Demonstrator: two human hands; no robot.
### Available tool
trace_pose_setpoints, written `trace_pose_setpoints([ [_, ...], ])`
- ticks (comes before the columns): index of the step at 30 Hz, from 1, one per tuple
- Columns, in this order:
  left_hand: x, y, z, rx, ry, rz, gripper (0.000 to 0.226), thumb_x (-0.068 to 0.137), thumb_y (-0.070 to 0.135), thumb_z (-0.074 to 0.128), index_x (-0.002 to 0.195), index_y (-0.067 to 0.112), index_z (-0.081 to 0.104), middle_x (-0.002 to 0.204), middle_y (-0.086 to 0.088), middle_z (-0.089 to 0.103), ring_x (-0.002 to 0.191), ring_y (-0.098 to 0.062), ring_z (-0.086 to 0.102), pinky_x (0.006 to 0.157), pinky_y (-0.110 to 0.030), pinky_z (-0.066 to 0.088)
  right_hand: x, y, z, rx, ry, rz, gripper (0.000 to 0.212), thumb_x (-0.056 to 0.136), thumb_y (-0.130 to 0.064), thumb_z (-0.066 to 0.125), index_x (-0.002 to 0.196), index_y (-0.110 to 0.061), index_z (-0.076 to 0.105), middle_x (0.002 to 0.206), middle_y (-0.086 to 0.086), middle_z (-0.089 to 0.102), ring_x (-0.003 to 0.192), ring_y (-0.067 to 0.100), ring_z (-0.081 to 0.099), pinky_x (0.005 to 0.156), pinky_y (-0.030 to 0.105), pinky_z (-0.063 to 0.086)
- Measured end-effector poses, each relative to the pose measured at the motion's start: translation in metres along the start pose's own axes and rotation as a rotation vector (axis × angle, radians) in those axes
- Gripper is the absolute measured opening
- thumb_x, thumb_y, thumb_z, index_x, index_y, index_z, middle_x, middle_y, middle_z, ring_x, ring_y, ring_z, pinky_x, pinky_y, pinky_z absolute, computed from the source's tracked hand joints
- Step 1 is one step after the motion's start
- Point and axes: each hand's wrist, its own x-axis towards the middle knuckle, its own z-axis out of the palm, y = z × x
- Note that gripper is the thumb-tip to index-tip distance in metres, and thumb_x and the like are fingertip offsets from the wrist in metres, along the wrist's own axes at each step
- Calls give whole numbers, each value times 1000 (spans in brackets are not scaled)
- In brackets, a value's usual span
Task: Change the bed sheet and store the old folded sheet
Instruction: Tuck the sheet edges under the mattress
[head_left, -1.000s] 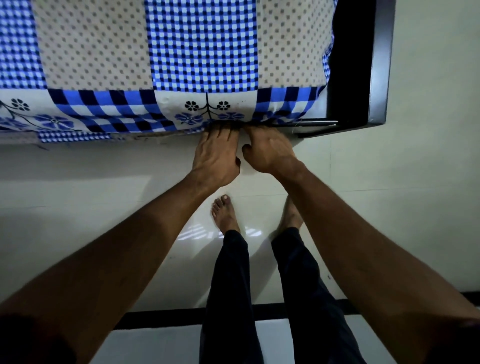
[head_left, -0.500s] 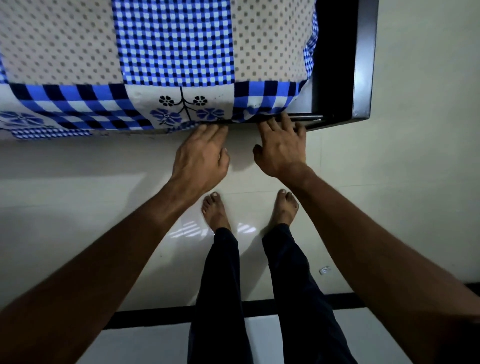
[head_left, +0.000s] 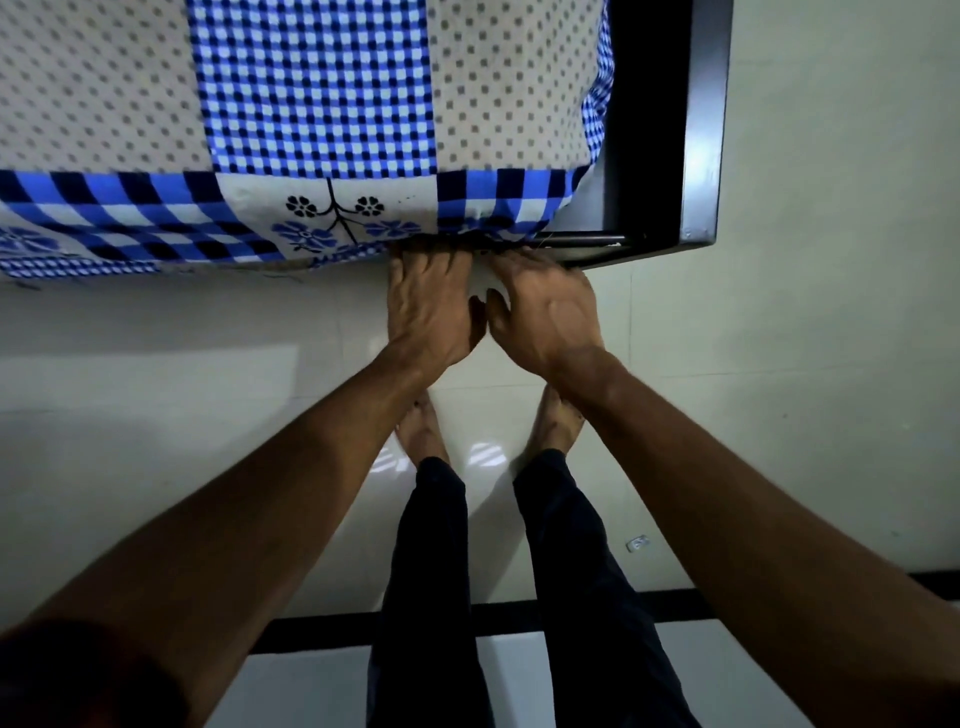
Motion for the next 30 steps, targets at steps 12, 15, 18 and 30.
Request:
trace_pose_setpoints([
  [12, -42, -89, -8, -320, 396, 81, 43, 88, 6, 55, 130, 4, 63, 127, -15, 65, 118, -32, 58, 106, -39, 45, 15, -52, 32, -64, -152, -101, 77, 83, -27, 57, 155, -26, 29, 159, -3, 35, 141, 24, 33, 107, 47, 34],
  [15, -45, -108, -12, -222, 332, -25, 45, 87, 10, 55, 130, 2, 60, 127, -17, 63, 120, -34, 56, 108, -41, 42, 14, -67, 39, -139, -136, -36, 81, 82, -30, 59, 155, -26, 24, 161, -5, 29, 141, 23, 29, 106, 50, 33],
  [18, -43, -120, -16, -77, 200, 7, 54, 81, 16, 54, 134, 7, 56, 131, -14, 58, 122, -35, 52, 109, -47, 39, 16, -85, 44, -171, -132, 47, 83, 83, -34, 59, 155, -26, 21, 162, -6, 24, 143, 25, 23, 104, 51, 33],
  [30, -17, -88, -38, 9, 24, -224, 33, 83, 25, 67, 112, 11, 68, 116, -12, 69, 115, -34, 56, 105, -45, 37, 34, -116, 35, -80, -61, 216, 54, 91, -49, 56, 139, -25, 52, 142, -1, 55, 132, 31, 38, 101, 48, 35],
])
